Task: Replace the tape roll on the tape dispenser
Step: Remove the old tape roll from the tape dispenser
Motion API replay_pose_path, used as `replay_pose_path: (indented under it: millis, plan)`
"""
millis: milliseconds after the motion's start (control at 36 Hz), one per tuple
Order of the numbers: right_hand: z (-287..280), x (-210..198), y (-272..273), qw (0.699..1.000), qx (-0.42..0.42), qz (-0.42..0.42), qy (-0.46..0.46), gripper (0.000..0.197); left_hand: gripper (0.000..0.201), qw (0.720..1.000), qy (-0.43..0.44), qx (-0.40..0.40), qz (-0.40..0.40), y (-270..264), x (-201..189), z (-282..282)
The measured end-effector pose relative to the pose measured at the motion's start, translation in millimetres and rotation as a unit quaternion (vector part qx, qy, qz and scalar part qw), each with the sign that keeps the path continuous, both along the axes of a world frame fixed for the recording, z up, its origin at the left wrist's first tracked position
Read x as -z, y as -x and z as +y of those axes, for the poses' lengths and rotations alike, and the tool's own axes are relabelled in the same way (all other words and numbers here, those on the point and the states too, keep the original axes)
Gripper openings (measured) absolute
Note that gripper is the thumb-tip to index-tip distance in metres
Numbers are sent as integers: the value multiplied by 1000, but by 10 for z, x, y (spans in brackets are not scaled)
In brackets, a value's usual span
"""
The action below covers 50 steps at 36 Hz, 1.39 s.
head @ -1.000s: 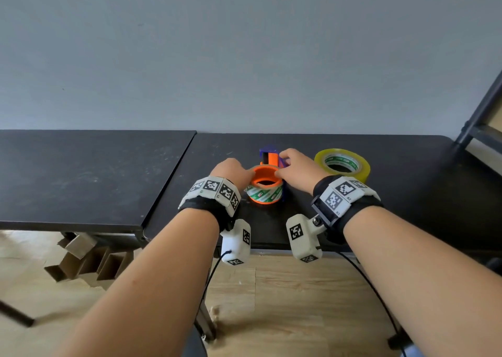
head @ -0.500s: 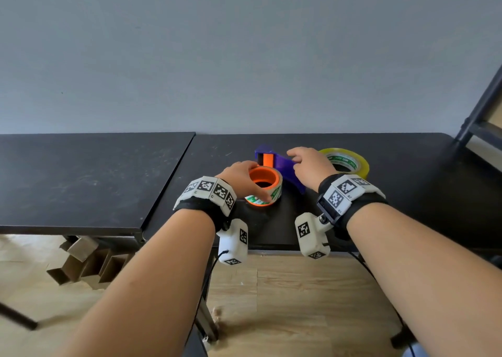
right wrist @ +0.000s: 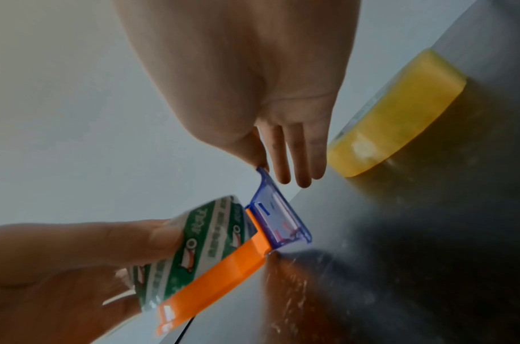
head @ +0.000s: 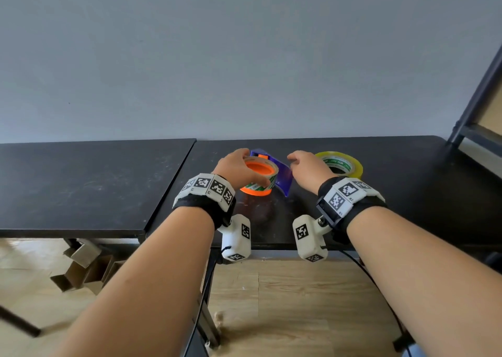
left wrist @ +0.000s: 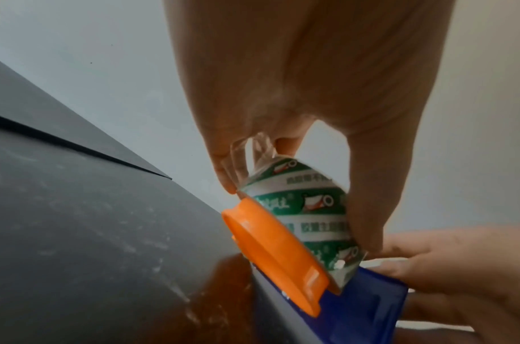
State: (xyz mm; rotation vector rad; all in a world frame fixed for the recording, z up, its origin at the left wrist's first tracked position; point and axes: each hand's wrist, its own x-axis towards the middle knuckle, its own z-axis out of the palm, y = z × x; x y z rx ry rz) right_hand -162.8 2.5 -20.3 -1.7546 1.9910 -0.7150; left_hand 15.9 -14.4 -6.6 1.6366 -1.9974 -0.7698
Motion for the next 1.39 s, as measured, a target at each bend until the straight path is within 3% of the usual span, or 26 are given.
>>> replay_pose_path:
  millis: [139, 194, 250, 389, 611, 778, 889, 1000, 1055, 1166, 1389]
  plan:
    - [66, -20, 10, 1000, -11, 0, -1, 44, 76, 998, -26, 10, -61, 20, -35, 72]
    - [84, -9, 3, 1000, -17, 7, -4, 44, 81, 997, -31, 13, -66, 24, 3, 85]
    - [103, 6, -12, 1000, -27, 13, -6, 42, 89, 998, -26, 3, -52, 32, 48, 96]
    - [135, 49, -52, 998, -29, 51, 6, 37, 85, 1000, 12, -18, -19, 71, 104, 128]
    - [128, 41, -74, 996, 12, 79, 28, 35, 90, 999, -15, -36, 24, 20, 95, 71]
    - [121, 73, -86, 997, 5, 63, 40, 37, 94, 997, 1, -4, -71, -4, 127, 78]
    - [107, 106, -113, 996, 1, 56, 69, 43, 105, 999, 15, -8, -44, 7, 121, 61]
    - [77, 83, -145, 991, 18, 83, 102, 26, 103, 999, 7, 7, -53, -1, 138, 72]
    - [52, 57, -170, 992, -3, 102, 75, 27, 99, 999, 22, 1, -34, -13, 160, 76]
    - [-21, 55, -210, 994, 2, 105, 19, 52, 95, 999, 40, -11, 31, -61, 144, 81]
    - [-62, -1, -241, 996, 37, 83, 21, 43, 112, 998, -37, 47, 37, -130, 82, 150]
